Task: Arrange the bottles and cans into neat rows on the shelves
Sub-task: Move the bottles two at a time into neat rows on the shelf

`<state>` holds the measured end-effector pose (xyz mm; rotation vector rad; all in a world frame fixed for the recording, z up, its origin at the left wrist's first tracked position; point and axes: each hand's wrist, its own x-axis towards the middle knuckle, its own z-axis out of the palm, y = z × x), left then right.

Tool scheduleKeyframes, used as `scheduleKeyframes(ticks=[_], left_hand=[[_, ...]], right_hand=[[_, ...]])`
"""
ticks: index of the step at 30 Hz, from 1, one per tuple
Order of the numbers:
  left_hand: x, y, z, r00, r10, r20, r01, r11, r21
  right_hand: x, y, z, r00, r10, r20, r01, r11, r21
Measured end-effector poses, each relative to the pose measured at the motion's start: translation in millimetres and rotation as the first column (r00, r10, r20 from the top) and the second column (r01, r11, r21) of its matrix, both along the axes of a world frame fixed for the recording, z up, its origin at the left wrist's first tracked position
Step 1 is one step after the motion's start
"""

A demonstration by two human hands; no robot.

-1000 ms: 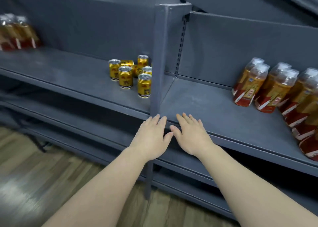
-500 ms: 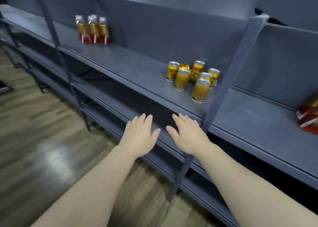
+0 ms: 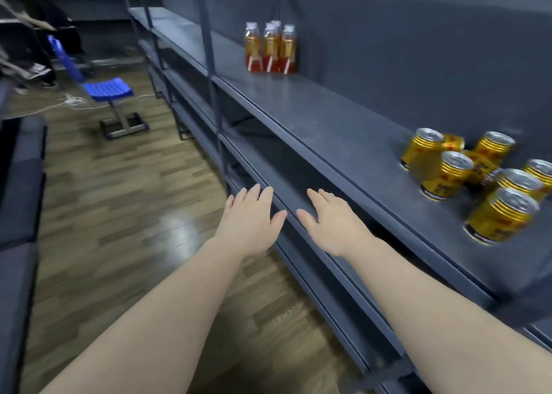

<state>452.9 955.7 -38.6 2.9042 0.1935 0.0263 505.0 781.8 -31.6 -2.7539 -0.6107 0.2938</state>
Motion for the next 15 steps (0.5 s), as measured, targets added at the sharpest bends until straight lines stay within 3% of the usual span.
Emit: scheduleKeyframes(ticks=[6,15], left_hand=[[44.6,36.4,15.9,0.988,0.154,-0.010,-0.154,0.988,0.011],[108.0,86.2,12.5,0.973,0.228,-0.049,-0.228,0.974,-0.005]], right_hand=[[71.1,42.0,5.0,0.994,0.109,0.006,-0.109,0.993,0.032],[148.9,97.3,10.7,0.983,0.183,0.017,-0.183,0.983,0.008]])
